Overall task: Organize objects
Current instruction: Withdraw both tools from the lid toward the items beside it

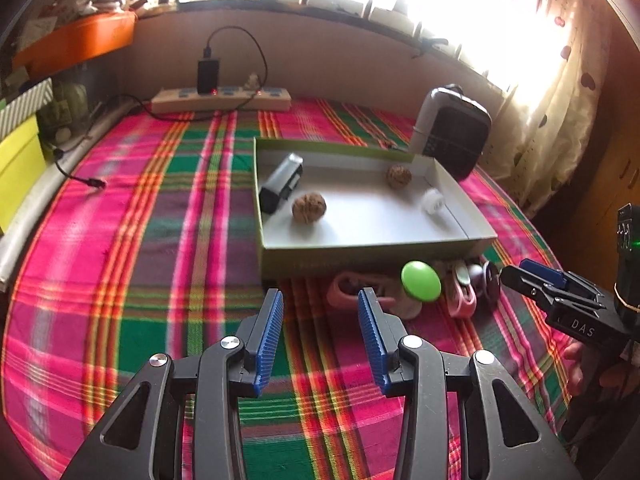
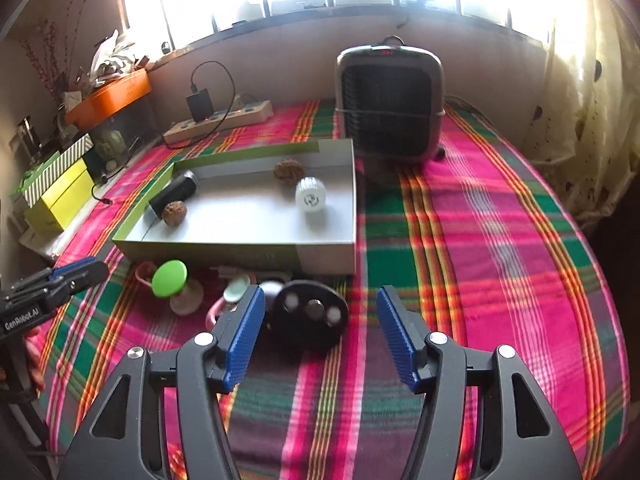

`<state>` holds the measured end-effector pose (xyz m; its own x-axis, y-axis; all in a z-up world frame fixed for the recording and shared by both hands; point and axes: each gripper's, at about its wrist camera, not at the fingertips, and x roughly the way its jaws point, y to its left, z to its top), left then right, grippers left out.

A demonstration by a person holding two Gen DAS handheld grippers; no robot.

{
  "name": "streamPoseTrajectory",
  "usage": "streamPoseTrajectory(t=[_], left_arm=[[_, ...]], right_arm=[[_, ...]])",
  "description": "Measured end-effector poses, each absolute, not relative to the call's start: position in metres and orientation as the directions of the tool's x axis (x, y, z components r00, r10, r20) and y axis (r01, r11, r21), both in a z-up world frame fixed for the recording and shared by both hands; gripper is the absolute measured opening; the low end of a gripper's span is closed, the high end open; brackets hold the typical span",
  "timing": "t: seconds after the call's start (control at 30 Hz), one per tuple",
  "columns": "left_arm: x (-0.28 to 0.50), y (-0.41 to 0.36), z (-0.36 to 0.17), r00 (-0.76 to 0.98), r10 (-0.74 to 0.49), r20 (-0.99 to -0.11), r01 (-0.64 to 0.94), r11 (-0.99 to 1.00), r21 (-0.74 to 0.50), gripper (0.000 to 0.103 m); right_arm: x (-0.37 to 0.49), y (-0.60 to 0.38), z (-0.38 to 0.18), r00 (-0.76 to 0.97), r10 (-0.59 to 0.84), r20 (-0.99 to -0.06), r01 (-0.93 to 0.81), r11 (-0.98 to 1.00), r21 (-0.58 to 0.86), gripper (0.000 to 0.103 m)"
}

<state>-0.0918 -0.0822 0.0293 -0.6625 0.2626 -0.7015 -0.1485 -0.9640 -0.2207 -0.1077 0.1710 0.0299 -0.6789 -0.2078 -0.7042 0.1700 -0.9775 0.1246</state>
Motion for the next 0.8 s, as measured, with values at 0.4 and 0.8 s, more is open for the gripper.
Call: streamPoseTrajectory(t=[0.4, 0.8], left_arm=[[-0.105, -0.081, 0.020, -0.630, 0.301, -0.716, -0.158, -0.952, -0.262, 0.037], [-0.117, -0.072, 0.017, -0.609, 0.319, -0.726, -0.184, -0.947, -0.262, 0.037]], right_arm=[[-0.115, 0.165, 0.017, -0.636, -0.228, -0.738, 0.187, -0.972, 0.140, 0.060], [-0.121, 0.163, 0.013, -0.627, -0.188, -0.756, 0.179, -0.979, 0.095, 0.060]])
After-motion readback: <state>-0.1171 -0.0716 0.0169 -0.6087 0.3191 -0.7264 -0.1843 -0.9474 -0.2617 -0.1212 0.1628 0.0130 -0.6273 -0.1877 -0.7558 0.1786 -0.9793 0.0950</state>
